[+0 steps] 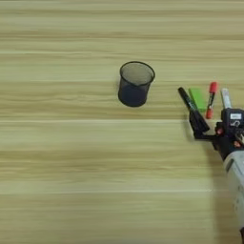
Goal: Move the objects on the table
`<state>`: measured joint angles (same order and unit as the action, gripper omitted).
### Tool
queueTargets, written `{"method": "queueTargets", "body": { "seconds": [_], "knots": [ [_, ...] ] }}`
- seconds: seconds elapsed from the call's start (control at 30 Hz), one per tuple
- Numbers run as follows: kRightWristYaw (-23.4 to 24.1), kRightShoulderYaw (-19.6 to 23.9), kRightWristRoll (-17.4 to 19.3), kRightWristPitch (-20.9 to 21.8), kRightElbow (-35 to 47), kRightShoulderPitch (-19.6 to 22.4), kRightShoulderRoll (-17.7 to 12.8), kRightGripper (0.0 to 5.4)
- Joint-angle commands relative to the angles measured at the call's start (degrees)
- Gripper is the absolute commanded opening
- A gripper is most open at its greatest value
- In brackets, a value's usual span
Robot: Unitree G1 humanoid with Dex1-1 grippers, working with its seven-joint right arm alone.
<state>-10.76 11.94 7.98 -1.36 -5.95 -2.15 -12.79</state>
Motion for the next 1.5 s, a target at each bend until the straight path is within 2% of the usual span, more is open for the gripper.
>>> {"method": "queueTargets", "body": {
  "seconds": [0.03, 0.3, 1.27, 1.5],
  "knots": [
    [-0.42, -0.75, -0.68, 0.25, 4.33, 1.52, -1.14, 5.37],
    [-1.16, -2.54, -1.01, -0.16, 3.56, 1.06, -0.45, 5.37],
    [-1.88, -2.22, 0.24, -0.38, -2.68, 2.34, 0.31, 5.37],
    [-2.34, -2.4, 0.29, -0.54, -3.65, 2.58, 0.37, 4.7]
  ]
}}
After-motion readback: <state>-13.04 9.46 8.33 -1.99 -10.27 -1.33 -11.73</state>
